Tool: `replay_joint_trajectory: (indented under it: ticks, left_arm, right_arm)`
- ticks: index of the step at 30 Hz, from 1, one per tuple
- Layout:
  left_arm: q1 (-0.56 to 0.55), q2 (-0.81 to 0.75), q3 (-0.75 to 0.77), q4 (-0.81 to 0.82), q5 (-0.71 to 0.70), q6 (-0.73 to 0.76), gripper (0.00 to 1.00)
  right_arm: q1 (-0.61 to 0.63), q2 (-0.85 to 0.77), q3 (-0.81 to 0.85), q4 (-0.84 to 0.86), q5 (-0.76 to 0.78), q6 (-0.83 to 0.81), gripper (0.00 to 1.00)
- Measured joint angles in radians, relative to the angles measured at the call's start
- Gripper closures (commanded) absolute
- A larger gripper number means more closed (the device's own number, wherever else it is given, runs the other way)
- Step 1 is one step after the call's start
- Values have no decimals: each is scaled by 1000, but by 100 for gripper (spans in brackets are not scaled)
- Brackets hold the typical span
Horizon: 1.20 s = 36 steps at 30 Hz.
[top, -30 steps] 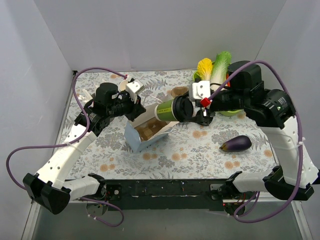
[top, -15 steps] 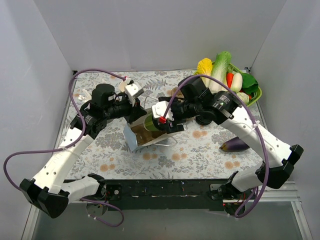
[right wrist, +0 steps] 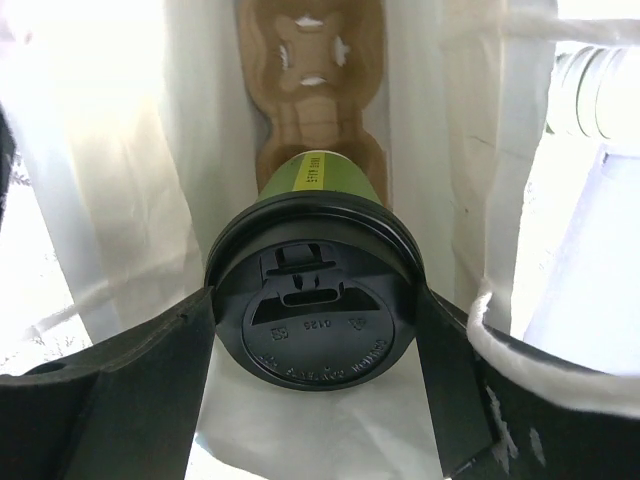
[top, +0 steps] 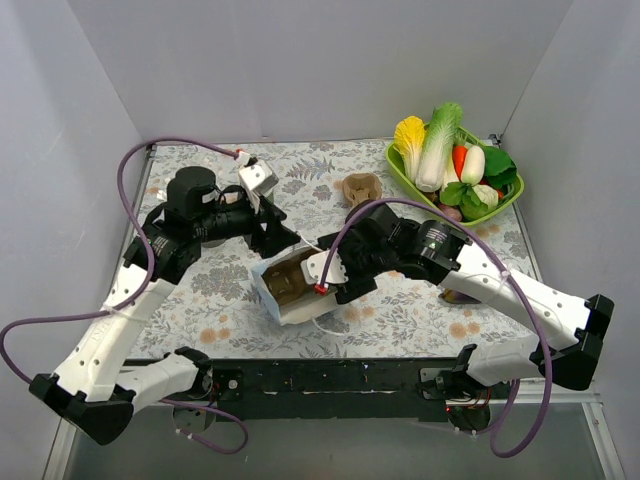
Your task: Pack the takeout coffee
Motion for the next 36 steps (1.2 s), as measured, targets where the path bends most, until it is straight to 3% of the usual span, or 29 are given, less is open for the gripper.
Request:
replay_joint_trajectory:
  ticks: [4, 9, 13, 17, 23, 29, 36]
  left_arm:
    - [0, -10, 113, -28, -19, 10, 28]
    - [0, -76, 178, -4, -97, 25, 28]
    - [4, -61, 160, 2, -196, -1, 29]
    - [41, 51, 53, 5, -228, -84, 29]
    - [85, 198, -108, -10, -168, -209, 29]
    - [108, 212, -119, 19, -31, -249, 29]
    - [112, 276, -92, 6, 61, -242, 30]
  right_arm:
    - [4, -29, -25, 8, 74, -2, 99]
    - [4, -34, -32, 8, 138, -2, 99]
    - [4, -34, -31, 11, 144, -1, 99]
    - [4, -38, -16, -1, 115, -3, 99]
    - [4, -121, -8, -4, 49, -52, 99]
    - [2, -238, -118, 81, -82, -181, 99]
    - [-5, -152, -152, 116, -159, -266, 99]
